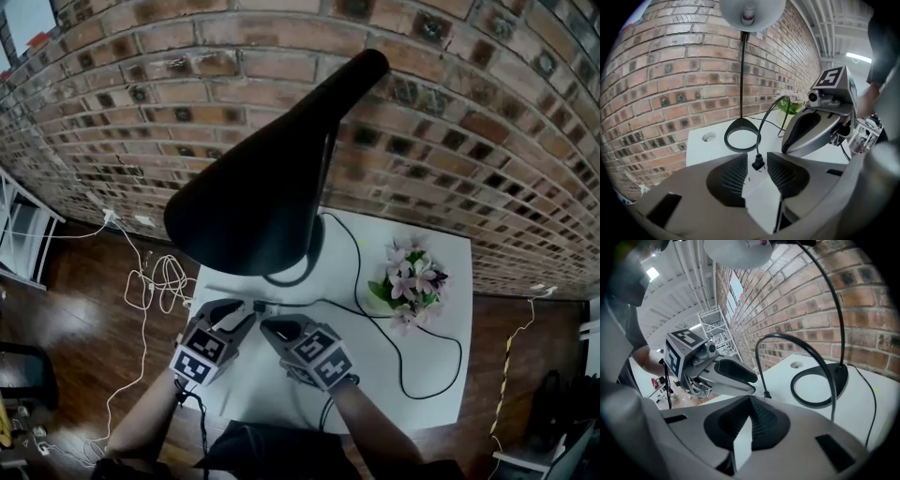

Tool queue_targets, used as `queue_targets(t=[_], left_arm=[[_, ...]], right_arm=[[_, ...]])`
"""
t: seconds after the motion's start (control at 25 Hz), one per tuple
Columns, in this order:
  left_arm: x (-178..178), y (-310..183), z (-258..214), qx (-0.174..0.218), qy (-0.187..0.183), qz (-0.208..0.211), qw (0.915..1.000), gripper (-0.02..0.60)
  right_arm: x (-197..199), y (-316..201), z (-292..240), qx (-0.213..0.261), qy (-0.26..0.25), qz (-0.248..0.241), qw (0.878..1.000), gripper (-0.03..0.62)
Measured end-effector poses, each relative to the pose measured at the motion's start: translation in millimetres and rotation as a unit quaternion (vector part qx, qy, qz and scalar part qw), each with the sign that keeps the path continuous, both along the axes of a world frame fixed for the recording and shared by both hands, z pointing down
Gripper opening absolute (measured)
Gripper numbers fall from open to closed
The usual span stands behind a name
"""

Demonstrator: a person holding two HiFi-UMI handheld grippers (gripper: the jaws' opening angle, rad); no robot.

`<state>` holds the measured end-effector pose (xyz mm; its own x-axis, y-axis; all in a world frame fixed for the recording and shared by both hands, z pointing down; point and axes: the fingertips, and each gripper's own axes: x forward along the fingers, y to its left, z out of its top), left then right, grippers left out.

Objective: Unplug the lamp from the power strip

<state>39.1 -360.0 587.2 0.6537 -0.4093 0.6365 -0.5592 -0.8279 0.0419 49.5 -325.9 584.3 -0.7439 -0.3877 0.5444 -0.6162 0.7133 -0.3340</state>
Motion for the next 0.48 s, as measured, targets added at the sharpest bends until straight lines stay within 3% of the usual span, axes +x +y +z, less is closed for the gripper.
queue_targets(t=[0.48], left_arm=[[14,-8,39,-0.009,-0.055,0.021,0.9982,0.150]], right_arm=[[4,-8,32,-0.023,0.031,-0.024,0.999,-0.009]])
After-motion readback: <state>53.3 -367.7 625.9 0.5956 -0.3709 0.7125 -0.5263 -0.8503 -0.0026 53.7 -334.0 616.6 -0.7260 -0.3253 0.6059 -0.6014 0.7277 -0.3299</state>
